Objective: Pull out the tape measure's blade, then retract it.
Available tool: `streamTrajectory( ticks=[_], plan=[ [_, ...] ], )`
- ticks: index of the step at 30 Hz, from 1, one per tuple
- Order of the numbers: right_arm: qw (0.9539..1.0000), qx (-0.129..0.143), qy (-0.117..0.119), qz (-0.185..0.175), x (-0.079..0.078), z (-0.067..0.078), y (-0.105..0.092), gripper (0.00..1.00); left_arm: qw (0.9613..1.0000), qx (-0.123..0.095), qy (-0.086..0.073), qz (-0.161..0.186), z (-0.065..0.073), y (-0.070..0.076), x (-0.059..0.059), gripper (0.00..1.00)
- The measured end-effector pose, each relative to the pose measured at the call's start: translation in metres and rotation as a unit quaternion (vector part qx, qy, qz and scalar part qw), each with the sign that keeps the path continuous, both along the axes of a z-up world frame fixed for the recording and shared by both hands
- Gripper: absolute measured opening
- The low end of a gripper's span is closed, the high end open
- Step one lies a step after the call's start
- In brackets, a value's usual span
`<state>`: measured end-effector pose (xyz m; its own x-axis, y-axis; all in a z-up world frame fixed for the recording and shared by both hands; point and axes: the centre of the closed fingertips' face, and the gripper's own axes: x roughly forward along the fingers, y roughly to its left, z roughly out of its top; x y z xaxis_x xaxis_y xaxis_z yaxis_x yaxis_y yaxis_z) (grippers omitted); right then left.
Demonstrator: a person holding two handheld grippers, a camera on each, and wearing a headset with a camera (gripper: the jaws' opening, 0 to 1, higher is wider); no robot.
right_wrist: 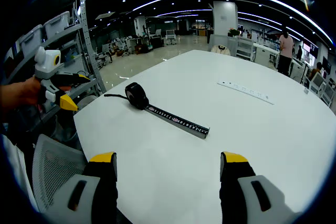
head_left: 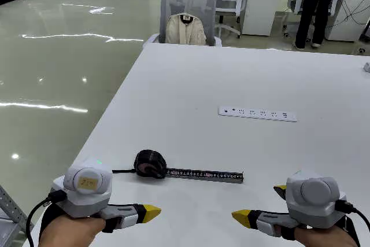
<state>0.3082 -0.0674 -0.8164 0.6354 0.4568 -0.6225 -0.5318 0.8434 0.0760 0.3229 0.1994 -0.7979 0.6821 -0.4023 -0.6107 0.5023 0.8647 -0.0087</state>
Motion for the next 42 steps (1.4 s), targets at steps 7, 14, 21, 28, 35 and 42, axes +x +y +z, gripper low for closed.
streamTrajectory(
  ticks=[7,14,21,28,35,42],
  plan=[
    [1.0,0.0,0.0,-0.007,-0.002,0.004,0.0,0.85,1.0,-0.004,-0.004,0.003,0.002,-0.001,0.002,1.0],
    [0.9995,-0.002,0.006,-0.031,-0.006,0.014,-0.002,0.89,0.9999,-0.01,-0.002,0.009,0.004,0.0,0.002,1.0],
    [0.9993,-0.006,0.013,-0.036,-0.013,0.017,0.003,0.91,0.9998,-0.012,-0.002,0.015,0.011,0.01,-0.003,1.0],
    [0.9991,-0.006,0.015,-0.039,-0.015,0.019,0.004,0.93,0.9998,-0.015,-0.001,0.013,0.012,0.011,-0.005,1.0],
    [0.9983,-0.006,0.02,-0.054,-0.027,0.032,0.014,0.93,0.9997,-0.015,0.002,0.019,0.023,0.022,-0.015,1.0],
    [0.9978,-0.012,0.021,-0.062,-0.033,0.04,0.017,0.94,0.9996,-0.018,0.002,0.024,0.032,0.028,-0.021,1.0]
  ],
)
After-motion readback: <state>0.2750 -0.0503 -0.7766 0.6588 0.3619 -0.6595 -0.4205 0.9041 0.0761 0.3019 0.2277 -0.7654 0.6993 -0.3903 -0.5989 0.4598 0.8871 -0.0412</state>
